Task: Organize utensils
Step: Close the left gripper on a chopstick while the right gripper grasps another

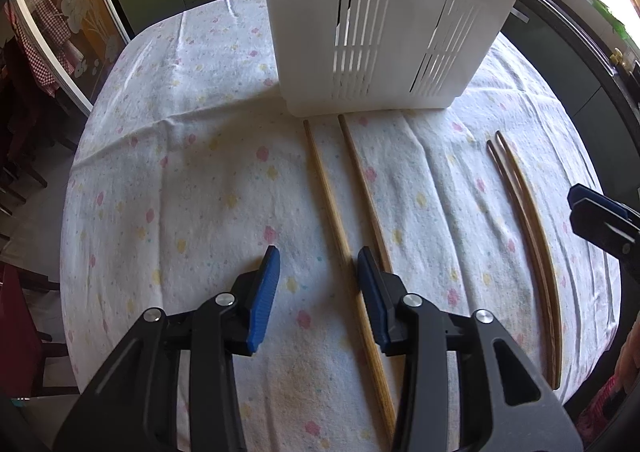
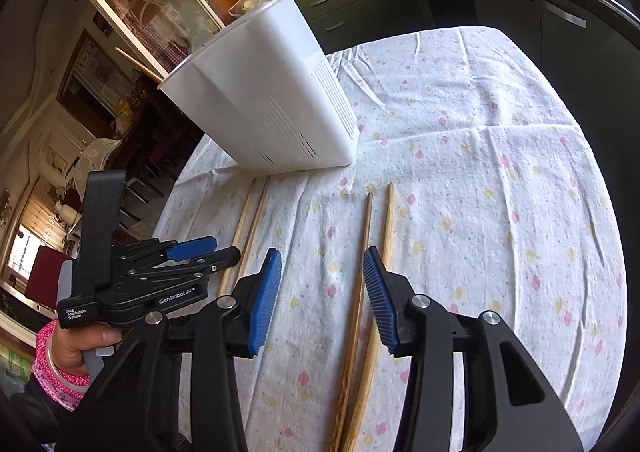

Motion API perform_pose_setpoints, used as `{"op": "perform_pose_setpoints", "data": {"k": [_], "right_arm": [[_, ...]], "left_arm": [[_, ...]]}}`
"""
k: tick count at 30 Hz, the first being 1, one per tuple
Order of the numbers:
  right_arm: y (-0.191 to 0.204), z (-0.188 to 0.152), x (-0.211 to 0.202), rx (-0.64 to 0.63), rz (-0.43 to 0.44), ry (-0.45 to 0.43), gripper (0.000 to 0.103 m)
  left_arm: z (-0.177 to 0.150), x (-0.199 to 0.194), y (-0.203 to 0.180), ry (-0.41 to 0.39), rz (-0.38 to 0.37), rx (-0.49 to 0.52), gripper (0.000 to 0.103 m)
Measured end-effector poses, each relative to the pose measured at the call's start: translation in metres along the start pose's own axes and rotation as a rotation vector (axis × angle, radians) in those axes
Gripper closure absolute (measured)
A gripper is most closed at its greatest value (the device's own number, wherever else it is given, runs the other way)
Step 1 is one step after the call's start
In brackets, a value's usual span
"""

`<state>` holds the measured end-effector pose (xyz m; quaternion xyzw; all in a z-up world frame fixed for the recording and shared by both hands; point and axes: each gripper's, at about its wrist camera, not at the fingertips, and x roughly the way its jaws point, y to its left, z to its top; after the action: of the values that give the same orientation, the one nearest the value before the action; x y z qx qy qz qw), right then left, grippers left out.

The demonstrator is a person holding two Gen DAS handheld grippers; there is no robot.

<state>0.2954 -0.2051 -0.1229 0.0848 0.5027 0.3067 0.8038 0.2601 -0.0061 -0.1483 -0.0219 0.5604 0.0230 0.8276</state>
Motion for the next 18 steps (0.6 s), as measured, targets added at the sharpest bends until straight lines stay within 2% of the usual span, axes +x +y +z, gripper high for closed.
{"op": "perform_pose_setpoints", "data": {"k": [3,6,9,16,18], "right_arm": [[0.003,0.005,0.023,-0.025,-0.057,0.068,0.060],[0.005,0.006,0.036,-0.049,-0.133,0.087,0.060],[0.010,0.002,0.044,-0.078,-0.172,0.113,0.062],[0.035,-0.012,0.061,-0.253,-0.355,0.108,0.063],[0.037,-0.015,0.062,-0.262,-0.353,0.097,0.066]], "left_arm": [[0.000,0.000,-0.001,0.002,-0.004,-0.003,0.064],[0.000,0.000,-0.001,-0.001,-0.005,0.004,0.063],[-0.001,0.000,-0.001,-0.006,-0.006,0.008,0.063],[0.000,0.000,-0.002,-0.006,-0.007,0.011,0.063],[0.001,0.001,-0.002,-0.007,-0.007,0.007,0.063]]}}
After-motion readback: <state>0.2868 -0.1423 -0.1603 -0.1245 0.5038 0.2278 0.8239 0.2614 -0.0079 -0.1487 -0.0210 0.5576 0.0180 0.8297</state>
